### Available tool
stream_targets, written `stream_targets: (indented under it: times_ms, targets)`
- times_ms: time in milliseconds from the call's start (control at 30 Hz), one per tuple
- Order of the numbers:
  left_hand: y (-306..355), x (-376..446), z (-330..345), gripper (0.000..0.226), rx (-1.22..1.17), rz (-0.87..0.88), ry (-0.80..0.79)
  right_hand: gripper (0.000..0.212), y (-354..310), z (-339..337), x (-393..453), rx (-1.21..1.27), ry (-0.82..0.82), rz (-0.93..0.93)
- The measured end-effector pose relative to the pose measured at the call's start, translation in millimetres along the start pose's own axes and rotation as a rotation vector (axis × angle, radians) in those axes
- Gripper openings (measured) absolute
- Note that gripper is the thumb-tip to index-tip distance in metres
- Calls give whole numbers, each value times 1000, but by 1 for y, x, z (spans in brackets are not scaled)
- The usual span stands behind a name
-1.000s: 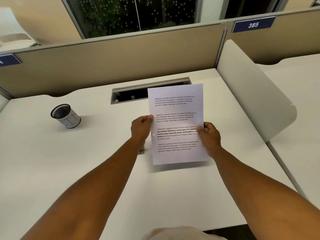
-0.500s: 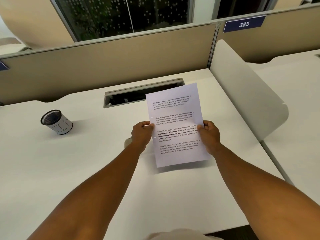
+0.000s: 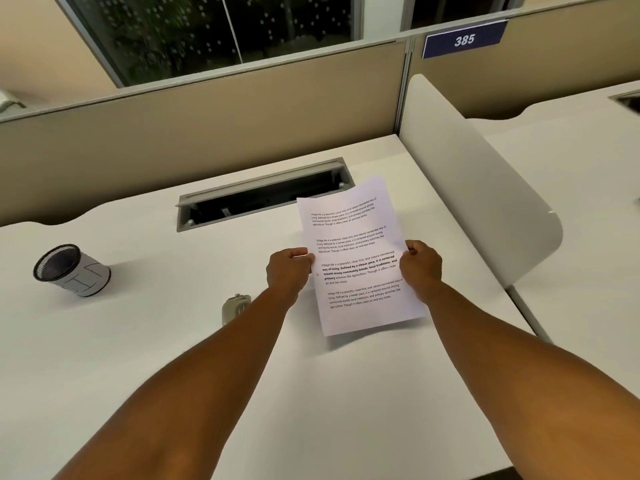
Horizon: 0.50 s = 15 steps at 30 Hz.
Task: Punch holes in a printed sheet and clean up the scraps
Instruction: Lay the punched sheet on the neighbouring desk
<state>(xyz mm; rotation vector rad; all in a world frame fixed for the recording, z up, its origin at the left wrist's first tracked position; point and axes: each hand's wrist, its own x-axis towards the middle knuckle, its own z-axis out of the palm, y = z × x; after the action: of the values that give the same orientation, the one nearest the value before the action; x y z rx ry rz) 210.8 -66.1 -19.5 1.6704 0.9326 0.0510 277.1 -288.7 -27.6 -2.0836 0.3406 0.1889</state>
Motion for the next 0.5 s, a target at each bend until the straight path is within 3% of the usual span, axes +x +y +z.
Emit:
stream_targets:
  times_ms: [200,333,500]
  targets:
    - [11,15,31,22,47,-4,-51,38,2,-8,27,-45,34,40]
    - [22,26,54,3,47,7,-85,43,1,-18,47,-47,68,104]
    - [31,38,84,3,34,-10,-121,42,1,-26,73,-67,132,119]
